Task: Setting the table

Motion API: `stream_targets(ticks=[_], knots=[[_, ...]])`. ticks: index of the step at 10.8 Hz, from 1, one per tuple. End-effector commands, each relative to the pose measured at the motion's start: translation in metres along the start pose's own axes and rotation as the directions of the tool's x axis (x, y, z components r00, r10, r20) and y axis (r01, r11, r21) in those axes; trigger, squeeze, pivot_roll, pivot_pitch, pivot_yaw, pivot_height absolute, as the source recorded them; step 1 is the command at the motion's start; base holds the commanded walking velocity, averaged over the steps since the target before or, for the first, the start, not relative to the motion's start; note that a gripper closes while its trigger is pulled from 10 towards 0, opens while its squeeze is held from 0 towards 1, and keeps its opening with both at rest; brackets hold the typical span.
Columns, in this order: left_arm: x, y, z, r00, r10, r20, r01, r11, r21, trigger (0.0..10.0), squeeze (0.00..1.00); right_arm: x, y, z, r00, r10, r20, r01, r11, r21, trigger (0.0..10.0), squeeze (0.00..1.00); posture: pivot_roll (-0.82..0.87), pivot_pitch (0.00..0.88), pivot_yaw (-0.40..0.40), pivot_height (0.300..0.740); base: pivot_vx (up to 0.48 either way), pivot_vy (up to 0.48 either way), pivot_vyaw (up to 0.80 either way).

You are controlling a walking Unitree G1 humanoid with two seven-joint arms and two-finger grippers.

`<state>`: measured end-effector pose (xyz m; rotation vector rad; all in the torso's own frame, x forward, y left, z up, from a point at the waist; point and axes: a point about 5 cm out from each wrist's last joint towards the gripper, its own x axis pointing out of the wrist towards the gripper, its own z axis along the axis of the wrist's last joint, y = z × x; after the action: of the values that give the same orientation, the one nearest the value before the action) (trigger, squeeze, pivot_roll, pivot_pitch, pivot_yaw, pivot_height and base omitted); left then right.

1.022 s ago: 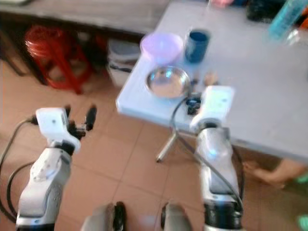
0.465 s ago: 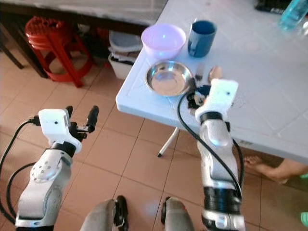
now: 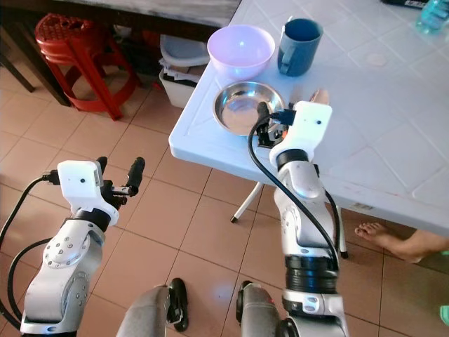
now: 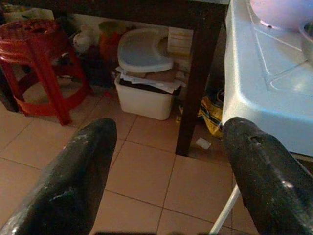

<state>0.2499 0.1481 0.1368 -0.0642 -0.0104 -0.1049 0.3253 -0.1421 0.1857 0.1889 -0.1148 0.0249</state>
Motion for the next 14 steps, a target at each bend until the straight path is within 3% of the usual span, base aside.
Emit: stream_targets(ticks=[1, 8, 9, 10, 14], knots=[[-0.003, 0.001, 0.001, 1.0, -0.005, -0.003, 0.005, 1.0, 0.019, 10.0, 0.0, 0.002, 0.003, -0.005, 0.999, 0.011, -0.042, -0.009, 0.999, 0.044, 10.0, 0.0, 0.01, 0.263, 0.067, 0.74, 0.0, 0.0, 0.0], [-0.003, -0.002, 0.001, 1.0, -0.017, -0.001, 0.017, 1.0, 0.017, 10.0, 0.0, 0.008, 0.01, -0.011, 0.994, 0.017, -0.109, 0.001, 0.988, 0.156, 10.0, 0.0, 0.01, 0.265, 0.056, 0.74, 0.0, 0.0, 0.0], [-0.003, -0.003, 0.001, 1.0, -0.019, 0.0, 0.019, 1.0, 0.016, 10.0, 0.0, 0.009, 0.011, -0.011, 0.993, 0.02, -0.113, -0.001, 0.986, 0.17, 4.7, 0.0, 0.01, 0.265, 0.056, 0.74, 0.0, 0.0, 0.0], [-0.002, -0.004, 0.001, 1.0, -0.021, 0.0, 0.021, 1.0, 0.015, 10.0, 0.0, 0.011, 0.011, -0.012, 0.991, 0.016, -0.134, 0.009, 0.982, 0.19, 0.2, 0.0, 0.0, 0.265, 0.054, 0.74, 0.0, 0.0, 0.0], [-0.003, -0.005, 0.002, 1.0, -0.027, 0.014, 0.027, 1.0, 0.009, 10.0, 0.0, 0.012, 0.008, -0.021, 0.976, 0.007, -0.217, 0.051, 0.964, 0.261, 0.0, 0.0, 0.0, 0.265, 0.049, 0.74, 0.0, 0.0, 0.0]])
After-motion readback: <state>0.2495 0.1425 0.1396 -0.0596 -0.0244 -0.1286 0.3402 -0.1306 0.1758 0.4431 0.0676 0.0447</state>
